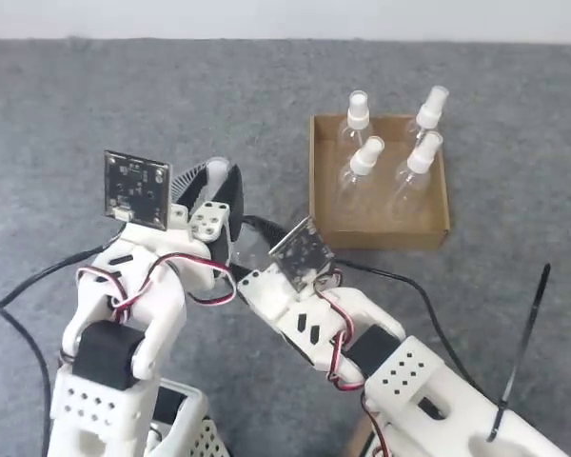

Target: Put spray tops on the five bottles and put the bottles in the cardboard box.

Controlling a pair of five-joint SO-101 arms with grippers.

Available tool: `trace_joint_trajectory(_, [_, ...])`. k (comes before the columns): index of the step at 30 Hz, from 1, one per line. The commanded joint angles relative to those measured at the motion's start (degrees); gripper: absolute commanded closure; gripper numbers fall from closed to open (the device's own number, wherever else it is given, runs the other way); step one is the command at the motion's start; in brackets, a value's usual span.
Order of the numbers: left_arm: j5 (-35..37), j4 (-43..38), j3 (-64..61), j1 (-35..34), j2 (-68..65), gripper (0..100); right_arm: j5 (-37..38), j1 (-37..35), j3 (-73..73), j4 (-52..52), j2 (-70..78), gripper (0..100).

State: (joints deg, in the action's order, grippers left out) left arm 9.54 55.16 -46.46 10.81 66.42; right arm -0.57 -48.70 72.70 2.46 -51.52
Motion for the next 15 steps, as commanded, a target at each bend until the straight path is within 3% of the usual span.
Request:
trace_joint_trajectory(1, [-1.14,0.53,0.48,-0.26,1.14,99,-2.81,2.59,-0.53,-2.07,-0.31,99.2])
trace_joint_trajectory(8, [-1.14,0.35,1.01,-0.26,1.14,86,-2.81,2.51,-0.44,-1.71,-0.31,99.2])
trace_joint_trajectory(15, [-1.58,1.85,10.15,-2.02,1.05,86,-2.81,2.42,-0.44,-1.63,0.22,99.2])
